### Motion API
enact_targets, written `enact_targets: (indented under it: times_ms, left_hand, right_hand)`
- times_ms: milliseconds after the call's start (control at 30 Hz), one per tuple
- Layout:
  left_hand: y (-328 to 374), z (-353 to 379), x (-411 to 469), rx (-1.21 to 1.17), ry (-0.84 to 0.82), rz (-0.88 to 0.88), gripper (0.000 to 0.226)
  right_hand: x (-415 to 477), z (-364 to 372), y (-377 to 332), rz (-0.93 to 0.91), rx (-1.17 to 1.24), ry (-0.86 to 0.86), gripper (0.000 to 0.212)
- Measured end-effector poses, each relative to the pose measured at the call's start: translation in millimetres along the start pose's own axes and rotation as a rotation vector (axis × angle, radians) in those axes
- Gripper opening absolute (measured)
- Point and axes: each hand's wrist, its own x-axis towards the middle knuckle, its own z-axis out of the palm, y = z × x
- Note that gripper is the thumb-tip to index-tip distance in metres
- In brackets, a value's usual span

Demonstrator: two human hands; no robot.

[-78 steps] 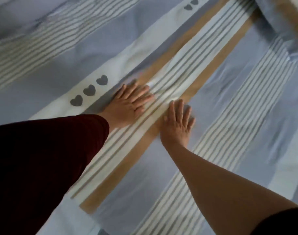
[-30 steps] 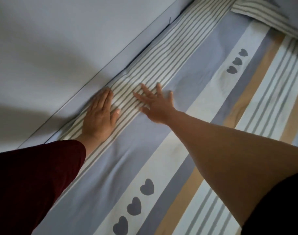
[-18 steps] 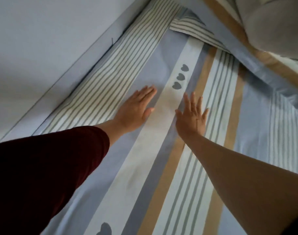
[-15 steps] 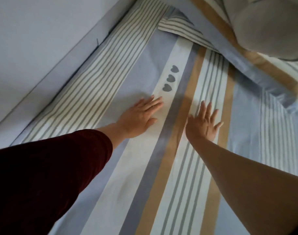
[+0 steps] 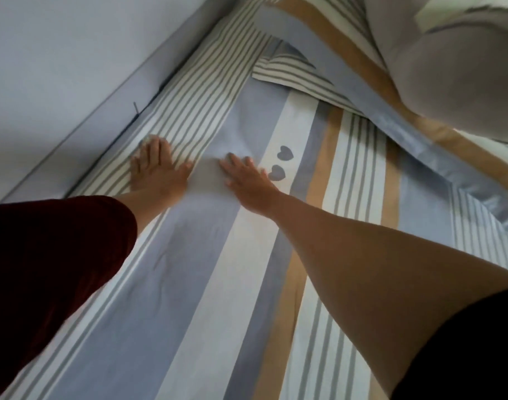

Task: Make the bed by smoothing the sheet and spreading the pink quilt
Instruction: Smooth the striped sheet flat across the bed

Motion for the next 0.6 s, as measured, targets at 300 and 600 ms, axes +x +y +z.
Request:
enact_targets:
  times_ms: [300, 600]
  left_hand:
    - [42.8, 12.8, 20.7, 0.114, -0.038, 0.433, 0.06]
    - [-12.1, -19.4, -29.7, 0.012, -0.1, -0.052, 0.071]
  right_hand:
    - [-37.0, -1.8, 75.2, 0.596, -0.081, 0.213, 0.056]
    - [-74.3, 40.8, -28.8, -0.052, 0.149, -0.028, 0.063]
